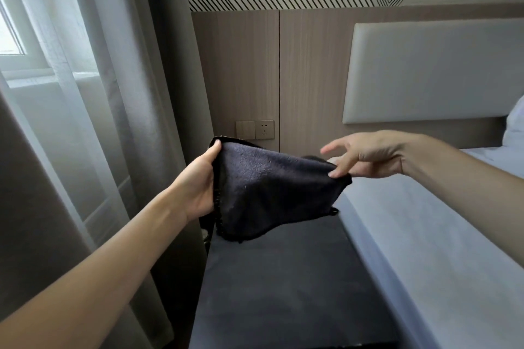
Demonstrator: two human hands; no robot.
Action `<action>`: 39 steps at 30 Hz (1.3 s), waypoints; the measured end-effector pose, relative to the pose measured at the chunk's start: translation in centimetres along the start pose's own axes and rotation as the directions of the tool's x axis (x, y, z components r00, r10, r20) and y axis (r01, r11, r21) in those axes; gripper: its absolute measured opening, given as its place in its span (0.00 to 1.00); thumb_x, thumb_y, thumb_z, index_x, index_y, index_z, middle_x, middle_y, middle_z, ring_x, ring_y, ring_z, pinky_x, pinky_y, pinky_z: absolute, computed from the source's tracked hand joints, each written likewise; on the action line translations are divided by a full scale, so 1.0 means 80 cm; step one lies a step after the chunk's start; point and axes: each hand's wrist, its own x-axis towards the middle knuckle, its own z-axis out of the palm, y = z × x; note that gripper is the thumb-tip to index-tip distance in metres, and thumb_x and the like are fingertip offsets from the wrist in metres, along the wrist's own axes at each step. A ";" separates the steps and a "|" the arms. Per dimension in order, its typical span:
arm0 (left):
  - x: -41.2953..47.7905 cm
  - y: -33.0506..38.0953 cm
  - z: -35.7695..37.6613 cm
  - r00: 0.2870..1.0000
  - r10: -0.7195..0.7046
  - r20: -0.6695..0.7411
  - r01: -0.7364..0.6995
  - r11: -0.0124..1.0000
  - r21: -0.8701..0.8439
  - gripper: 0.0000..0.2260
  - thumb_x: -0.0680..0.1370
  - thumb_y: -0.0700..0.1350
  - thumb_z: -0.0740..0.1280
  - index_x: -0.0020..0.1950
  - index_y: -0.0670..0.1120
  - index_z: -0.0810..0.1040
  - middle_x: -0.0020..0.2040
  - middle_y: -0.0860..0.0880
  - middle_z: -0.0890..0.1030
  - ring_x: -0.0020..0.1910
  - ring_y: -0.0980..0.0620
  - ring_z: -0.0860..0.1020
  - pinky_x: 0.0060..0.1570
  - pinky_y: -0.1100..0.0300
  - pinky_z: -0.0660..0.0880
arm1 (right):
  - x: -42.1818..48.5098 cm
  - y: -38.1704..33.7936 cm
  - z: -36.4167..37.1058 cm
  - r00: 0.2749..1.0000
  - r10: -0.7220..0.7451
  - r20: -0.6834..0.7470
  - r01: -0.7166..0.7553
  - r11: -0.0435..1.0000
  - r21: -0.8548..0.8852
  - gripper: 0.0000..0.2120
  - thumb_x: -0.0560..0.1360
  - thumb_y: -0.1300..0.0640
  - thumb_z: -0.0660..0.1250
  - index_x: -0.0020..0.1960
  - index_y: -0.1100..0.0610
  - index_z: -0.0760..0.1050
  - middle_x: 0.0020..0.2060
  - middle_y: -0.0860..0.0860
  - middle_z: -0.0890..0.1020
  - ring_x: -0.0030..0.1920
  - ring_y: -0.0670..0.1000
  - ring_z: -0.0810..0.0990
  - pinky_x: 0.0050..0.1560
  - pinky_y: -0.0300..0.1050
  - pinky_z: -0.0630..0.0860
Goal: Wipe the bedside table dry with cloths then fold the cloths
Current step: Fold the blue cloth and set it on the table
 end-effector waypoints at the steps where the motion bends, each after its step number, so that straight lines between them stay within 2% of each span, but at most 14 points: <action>1: 0.000 0.001 -0.003 1.000 -0.017 0.010 0.017 1.000 -0.015 0.23 0.83 0.58 0.58 0.61 0.41 0.79 0.49 0.43 0.86 0.43 0.47 0.86 0.46 0.52 0.81 | 0.001 0.005 0.003 0.999 0.008 -0.039 -0.010 0.999 -0.043 0.27 0.72 0.77 0.69 0.69 0.64 0.72 0.71 0.66 0.72 0.67 0.57 0.76 0.68 0.47 0.74; 4: -0.001 0.006 -0.012 0.996 -0.082 0.040 0.084 0.994 -0.066 0.21 0.83 0.55 0.57 0.62 0.40 0.78 0.49 0.42 0.85 0.42 0.45 0.86 0.42 0.51 0.84 | -0.002 0.013 0.011 0.997 -0.053 -0.048 0.047 0.992 -0.114 0.20 0.76 0.68 0.70 0.66 0.61 0.74 0.59 0.62 0.82 0.54 0.55 0.81 0.63 0.50 0.77; 8: -0.002 0.013 -0.026 0.972 -0.207 0.109 0.202 0.978 0.056 0.13 0.80 0.47 0.64 0.57 0.38 0.79 0.48 0.40 0.84 0.41 0.44 0.85 0.42 0.54 0.82 | -0.003 0.014 0.005 0.992 -0.100 -0.071 0.107 0.988 0.111 0.15 0.80 0.65 0.67 0.64 0.53 0.72 0.40 0.54 0.83 0.38 0.51 0.80 0.46 0.51 0.80; 10: -0.006 0.014 -0.027 0.943 -0.287 0.170 0.262 0.953 0.154 0.13 0.71 0.35 0.73 0.55 0.35 0.81 0.49 0.37 0.84 0.44 0.42 0.86 0.43 0.52 0.84 | 0.000 0.016 0.002 0.985 -0.090 -0.150 0.113 0.981 0.155 0.14 0.80 0.64 0.67 0.63 0.53 0.72 0.40 0.53 0.81 0.37 0.51 0.79 0.44 0.52 0.79; 12: -0.006 0.011 -0.029 0.924 -0.335 0.187 0.288 0.927 0.239 0.22 0.58 0.27 0.80 0.50 0.33 0.82 0.49 0.35 0.84 0.45 0.41 0.86 0.42 0.51 0.84 | 0.003 0.016 0.001 0.977 -0.066 -0.201 0.114 0.966 0.233 0.10 0.80 0.64 0.66 0.60 0.54 0.73 0.41 0.53 0.79 0.38 0.50 0.77 0.43 0.51 0.77; 14: -0.003 0.011 -0.031 0.926 -0.338 0.170 0.291 0.923 0.253 0.20 0.59 0.26 0.79 0.50 0.33 0.82 0.49 0.35 0.84 0.43 0.42 0.86 0.41 0.52 0.84 | 0.003 0.014 0.000 0.981 -0.047 -0.188 0.105 0.945 0.310 0.05 0.81 0.63 0.65 0.55 0.55 0.75 0.42 0.53 0.77 0.40 0.50 0.76 0.44 0.49 0.78; 19: 0.005 0.014 -0.030 0.986 -0.159 0.042 0.161 0.986 -0.039 0.33 0.55 0.26 0.80 0.59 0.33 0.78 0.52 0.34 0.82 0.42 0.43 0.86 0.34 0.58 0.82 | -0.002 0.014 -0.010 0.980 -0.080 -0.182 0.154 0.885 0.440 0.07 0.79 0.66 0.65 0.55 0.64 0.79 0.47 0.57 0.82 0.47 0.52 0.82 0.40 0.42 0.85; 23: 0.009 0.009 -0.024 0.981 0.078 -0.175 -0.057 0.991 0.124 0.22 0.71 0.22 0.67 0.61 0.39 0.78 0.55 0.39 0.80 0.47 0.47 0.83 0.32 0.66 0.79 | -0.001 0.021 -0.010 0.939 -0.216 -0.268 0.287 0.922 0.261 0.08 0.77 0.70 0.67 0.54 0.64 0.80 0.43 0.55 0.84 0.43 0.50 0.84 0.40 0.38 0.83; 27: 0.009 0.004 -0.027 0.949 0.264 -0.173 -0.187 0.911 0.367 0.10 0.70 0.24 0.70 0.45 0.37 0.80 0.42 0.41 0.82 0.35 0.53 0.85 0.36 0.67 0.79 | 0.000 0.021 -0.008 0.846 -0.383 -0.371 0.439 0.895 0.078 0.04 0.75 0.69 0.70 0.46 0.62 0.80 0.37 0.54 0.83 0.36 0.48 0.84 0.35 0.40 0.82; 31: 0.011 0.004 -0.031 0.931 0.338 -0.136 -0.233 0.840 0.489 0.04 0.72 0.35 0.76 0.42 0.41 0.82 0.40 0.44 0.83 0.40 0.53 0.84 0.41 0.60 0.82 | -0.002 0.019 -0.008 0.791 -0.489 -0.368 0.471 0.871 -0.143 0.02 0.76 0.63 0.72 0.45 0.58 0.81 0.39 0.55 0.82 0.35 0.49 0.82 0.38 0.44 0.84; 33: 0.012 0.006 -0.031 0.919 0.386 -0.080 -0.274 0.771 0.575 0.04 0.72 0.40 0.76 0.40 0.44 0.82 0.39 0.48 0.83 0.43 0.53 0.81 0.38 0.63 0.78 | -0.002 0.016 -0.009 0.764 -0.534 -0.362 0.486 0.846 -0.221 0.03 0.77 0.60 0.72 0.44 0.57 0.81 0.38 0.56 0.82 0.35 0.49 0.81 0.39 0.43 0.83; 35: 0.010 0.009 -0.031 0.911 0.408 0.059 -0.374 0.758 0.535 0.08 0.73 0.39 0.74 0.35 0.46 0.81 0.44 0.49 0.85 0.47 0.51 0.80 0.38 0.66 0.76 | -0.002 0.011 -0.011 0.718 -0.589 -0.370 0.504 0.807 -0.308 0.06 0.78 0.56 0.71 0.43 0.56 0.81 0.40 0.55 0.82 0.39 0.48 0.79 0.45 0.43 0.79; 37: 0.009 0.008 -0.035 0.899 0.382 0.215 -0.438 0.816 0.377 0.10 0.70 0.35 0.73 0.31 0.46 0.78 0.50 0.43 0.85 0.50 0.48 0.82 0.42 0.62 0.78 | -0.002 0.004 -0.012 0.693 -0.629 -0.352 0.529 0.775 -0.345 0.09 0.80 0.53 0.69 0.41 0.54 0.79 0.38 0.50 0.82 0.41 0.46 0.77 0.49 0.42 0.74; 39: 0.007 0.007 -0.036 0.894 0.274 0.354 -0.366 0.903 0.225 0.09 0.61 0.36 0.73 0.32 0.42 0.72 0.44 0.40 0.82 0.44 0.45 0.81 0.40 0.58 0.78 | 0.000 -0.006 -0.010 0.708 -0.634 -0.312 0.547 0.771 -0.326 0.11 0.81 0.51 0.66 0.41 0.52 0.76 0.34 0.44 0.80 0.39 0.46 0.77 0.48 0.45 0.75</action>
